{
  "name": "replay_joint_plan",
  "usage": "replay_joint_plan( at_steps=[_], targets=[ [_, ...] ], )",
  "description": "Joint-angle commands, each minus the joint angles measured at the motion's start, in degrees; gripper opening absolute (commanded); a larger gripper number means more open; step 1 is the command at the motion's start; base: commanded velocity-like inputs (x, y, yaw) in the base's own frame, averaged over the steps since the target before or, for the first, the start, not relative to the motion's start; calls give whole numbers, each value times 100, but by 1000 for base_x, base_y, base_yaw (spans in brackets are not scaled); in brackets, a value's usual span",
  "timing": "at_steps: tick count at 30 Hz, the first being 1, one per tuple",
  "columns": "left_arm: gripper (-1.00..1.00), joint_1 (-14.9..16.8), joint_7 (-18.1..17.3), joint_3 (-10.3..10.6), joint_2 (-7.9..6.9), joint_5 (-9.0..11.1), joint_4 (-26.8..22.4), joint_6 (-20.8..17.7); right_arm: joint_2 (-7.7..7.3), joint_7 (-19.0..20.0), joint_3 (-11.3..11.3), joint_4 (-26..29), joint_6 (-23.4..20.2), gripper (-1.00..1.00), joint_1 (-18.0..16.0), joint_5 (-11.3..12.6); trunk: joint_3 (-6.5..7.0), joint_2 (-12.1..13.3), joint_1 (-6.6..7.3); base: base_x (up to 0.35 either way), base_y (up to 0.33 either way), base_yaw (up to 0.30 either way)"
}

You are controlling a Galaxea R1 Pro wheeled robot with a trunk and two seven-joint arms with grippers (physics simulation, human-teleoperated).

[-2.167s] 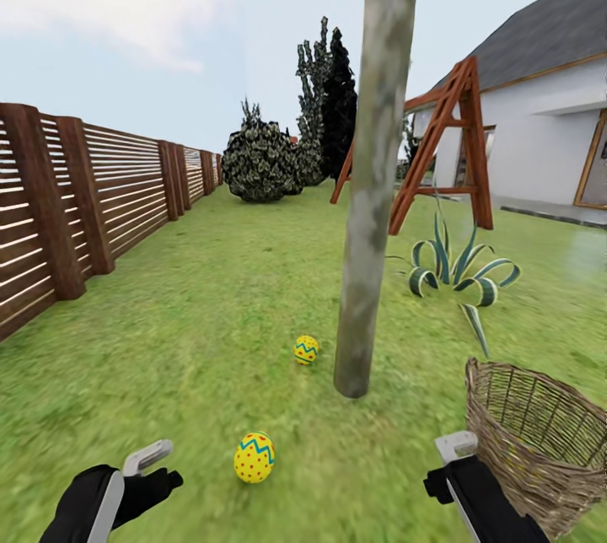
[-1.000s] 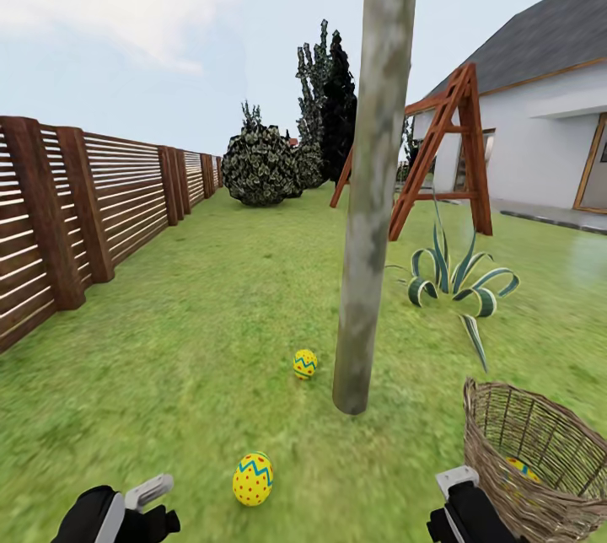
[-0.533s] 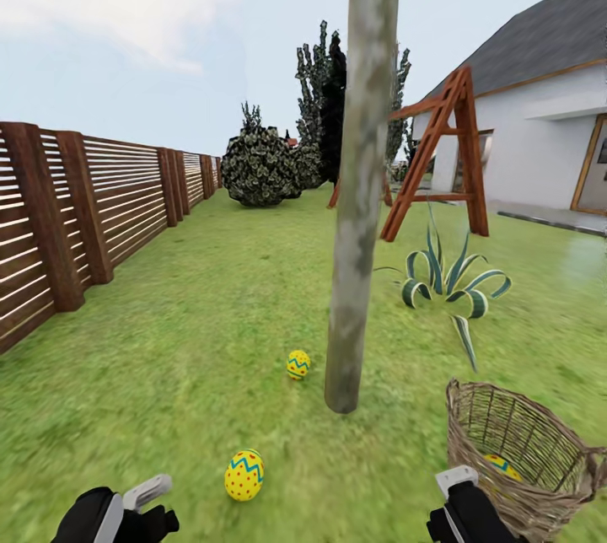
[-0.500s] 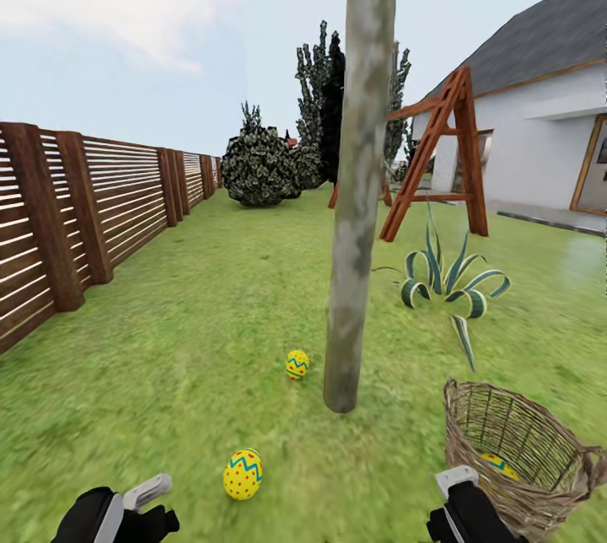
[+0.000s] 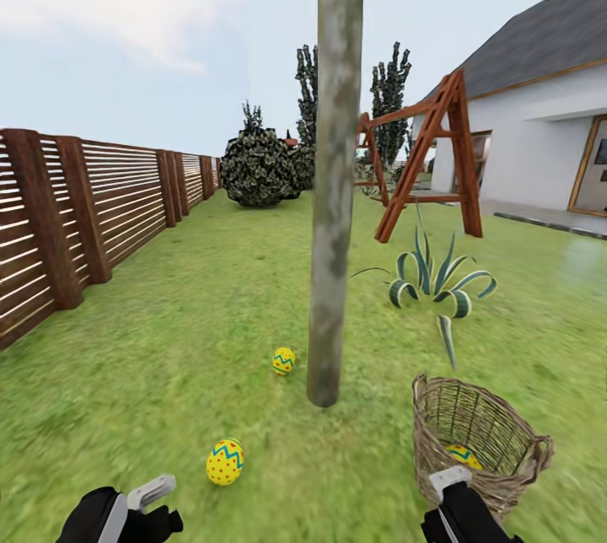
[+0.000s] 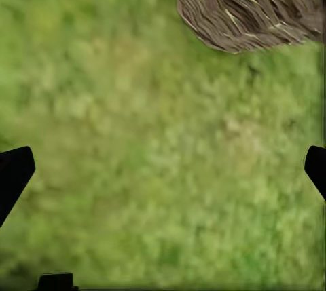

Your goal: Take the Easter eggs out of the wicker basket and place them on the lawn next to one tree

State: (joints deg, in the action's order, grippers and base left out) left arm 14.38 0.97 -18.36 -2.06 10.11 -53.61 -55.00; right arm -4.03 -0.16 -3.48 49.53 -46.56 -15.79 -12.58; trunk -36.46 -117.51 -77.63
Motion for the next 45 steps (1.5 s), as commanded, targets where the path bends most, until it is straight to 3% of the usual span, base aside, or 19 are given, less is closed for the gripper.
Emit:
replay_joint_plan(
  at_steps=[1,18,37,45],
  targets=[
    [100,4,8,-10,3,26,-6,-29,-5,-2,-73,5,-29,100,-3,-12,-6,-2,3,-143,-258,129],
    [100,4,-27,-1,60,31,-1,-21,-2,6,-166,4,-20,100,-3,-6,25,-2,3,-84,-267,225],
    [100,4,-9,33,160,32,231,50,-9,7,-171,4,-21,100,-3,-7,25,-2,3,84,-298,12],
    [100,4,-32,28,177,48,237,59,-2,7,-171,4,-22,100,-3,1,61,78,47,56,-77,0]
  ],
)
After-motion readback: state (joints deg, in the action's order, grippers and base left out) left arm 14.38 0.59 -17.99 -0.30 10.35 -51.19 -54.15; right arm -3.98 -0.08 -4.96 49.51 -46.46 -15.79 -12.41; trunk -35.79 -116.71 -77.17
